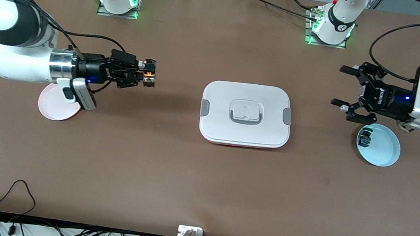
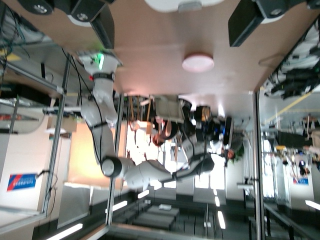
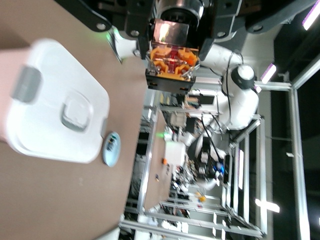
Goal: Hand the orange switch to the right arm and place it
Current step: 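Move the switch over the white plate with the right gripper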
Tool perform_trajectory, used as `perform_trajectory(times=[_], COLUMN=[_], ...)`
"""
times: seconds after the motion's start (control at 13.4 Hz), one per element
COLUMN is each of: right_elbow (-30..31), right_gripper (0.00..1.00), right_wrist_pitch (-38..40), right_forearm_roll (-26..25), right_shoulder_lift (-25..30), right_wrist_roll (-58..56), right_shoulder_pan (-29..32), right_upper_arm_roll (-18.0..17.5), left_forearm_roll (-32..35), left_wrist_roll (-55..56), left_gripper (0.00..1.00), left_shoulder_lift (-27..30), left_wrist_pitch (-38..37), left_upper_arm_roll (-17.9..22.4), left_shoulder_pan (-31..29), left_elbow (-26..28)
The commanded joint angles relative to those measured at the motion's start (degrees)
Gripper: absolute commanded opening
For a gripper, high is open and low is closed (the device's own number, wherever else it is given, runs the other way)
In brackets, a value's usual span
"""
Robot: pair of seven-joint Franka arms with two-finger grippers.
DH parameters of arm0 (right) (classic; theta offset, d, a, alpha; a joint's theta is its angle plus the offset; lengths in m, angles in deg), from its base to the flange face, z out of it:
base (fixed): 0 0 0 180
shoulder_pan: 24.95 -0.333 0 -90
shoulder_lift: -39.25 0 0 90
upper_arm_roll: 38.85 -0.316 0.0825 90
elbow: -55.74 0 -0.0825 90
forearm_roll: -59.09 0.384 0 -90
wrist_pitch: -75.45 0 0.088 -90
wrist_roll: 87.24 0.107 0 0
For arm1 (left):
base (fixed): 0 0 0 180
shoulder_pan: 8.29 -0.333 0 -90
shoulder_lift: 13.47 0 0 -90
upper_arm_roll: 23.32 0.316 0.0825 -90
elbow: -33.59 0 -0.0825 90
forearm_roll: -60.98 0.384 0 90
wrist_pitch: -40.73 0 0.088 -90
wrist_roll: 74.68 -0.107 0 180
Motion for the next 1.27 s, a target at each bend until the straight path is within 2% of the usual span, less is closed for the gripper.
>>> perform_trajectory(times=[0.0, 0.07, 0.22, 0.37, 0.52, 0.67, 0.75, 0.82, 0.97, 1.19], right_elbow=[1.8, 1.6, 1.5, 1.4, 1.4, 1.3, 1.3, 1.2, 1.2, 1.8], right_gripper=[0.00, 0.00, 0.00, 0.00, 0.00, 0.00, 0.00, 0.00, 0.00, 0.00], right_wrist_pitch=[3.3, 4.3, 7.1, 8.1, 8.3, 8.1, 7.7, 7.4, 6.0, 0.3], right_forearm_roll=[-8.0, -11.2, -16.6, -23.5, -32.2, -40.9, -44.6, -49.0, -56.7, -68.4], right_shoulder_lift=[3.1, 3.2, 3.5, 3.8, 3.8, 3.8, 3.8, 3.8, 3.8, 3.2], right_wrist_roll=[-0.4, -0.5, -0.9, -2.1, -5.1, -9.8, -11.7, -12.6, -16.7, -25.9], right_shoulder_pan=[3.4, 4.1, 6.0, 7.5, 8.9, 9.7, 9.8, 9.9, 10.0, 10.7], right_upper_arm_roll=[-0.6, -0.6, -0.6, -0.6, -0.6, -0.6, -0.6, -0.6, -0.6, -0.6], left_forearm_roll=[6.5, 7.7, 11.2, 16.4, 21.1, 23.8, 27.2, 31.7, 39.1, 49.0], left_wrist_roll=[1.1, 1.2, 1.7, 6.3, 16.5, 23.1, 26.3, 30.6, 39.2, 50.7], left_gripper=[1.00, 1.00, 1.00, 1.00, 1.00, 1.00, 1.00, 1.00, 1.00, 1.00], left_shoulder_lift=[4.9, 6.0, 7.8, 9.1, 11.4, 12.6, 13.2, 13.3, 14.0, 14.7], left_wrist_pitch=[-0.4, -0.2, 3.3, 7.9, 12.2, 17.4, 19.5, 21.4, 27.1, 27.4], left_upper_arm_roll=[11.2, 16.9, 24.5, 27.3, 30.7, 37.4, 40.6, 42.4, 42.6, 42.4], left_shoulder_pan=[8.3, 12.9, 19.0, 20.7, 23.2, 29.0, 31.9, 33.7, 35.0, 36.1], left_elbow=[-0.4, -0.3, 0.9, 1.0, 1.0, 1.0, 0.8, 0.5, 0.1, -3.2])
